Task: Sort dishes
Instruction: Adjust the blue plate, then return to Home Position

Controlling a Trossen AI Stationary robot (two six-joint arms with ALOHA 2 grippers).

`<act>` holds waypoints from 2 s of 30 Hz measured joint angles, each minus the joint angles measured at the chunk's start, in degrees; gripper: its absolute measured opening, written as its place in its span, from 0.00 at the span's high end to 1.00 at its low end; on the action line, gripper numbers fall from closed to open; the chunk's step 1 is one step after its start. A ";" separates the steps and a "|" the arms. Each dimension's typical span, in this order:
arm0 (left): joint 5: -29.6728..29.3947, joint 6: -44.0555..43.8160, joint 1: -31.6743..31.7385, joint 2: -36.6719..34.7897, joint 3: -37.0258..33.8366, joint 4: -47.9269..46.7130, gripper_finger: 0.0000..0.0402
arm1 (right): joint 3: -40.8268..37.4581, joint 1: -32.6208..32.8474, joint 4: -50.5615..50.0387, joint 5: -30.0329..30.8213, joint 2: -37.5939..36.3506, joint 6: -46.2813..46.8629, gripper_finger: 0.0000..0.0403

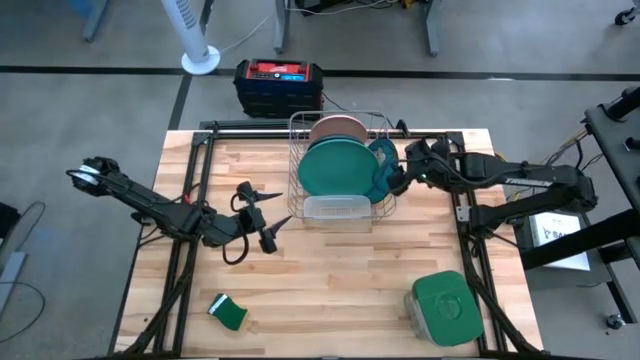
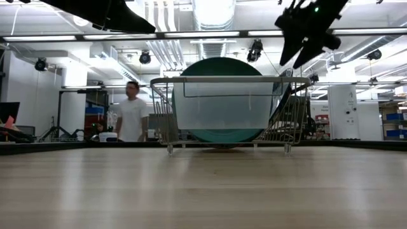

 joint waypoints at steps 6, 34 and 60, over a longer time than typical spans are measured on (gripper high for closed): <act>0.01 -0.02 0.00 0.02 0.00 -0.01 0.28 | 0.01 -4.58 0.03 -5.59 3.96 0.00 0.41; 0.44 0.32 0.06 0.02 0.00 -0.81 0.28 | 8.41 -5.79 -8.42 -7.34 10.01 0.39 0.51; 37.25 9.44 10.08 1.07 -9.32 32.05 0.28 | -17.46 37.75 54.07 7.85 -9.09 -39.00 0.50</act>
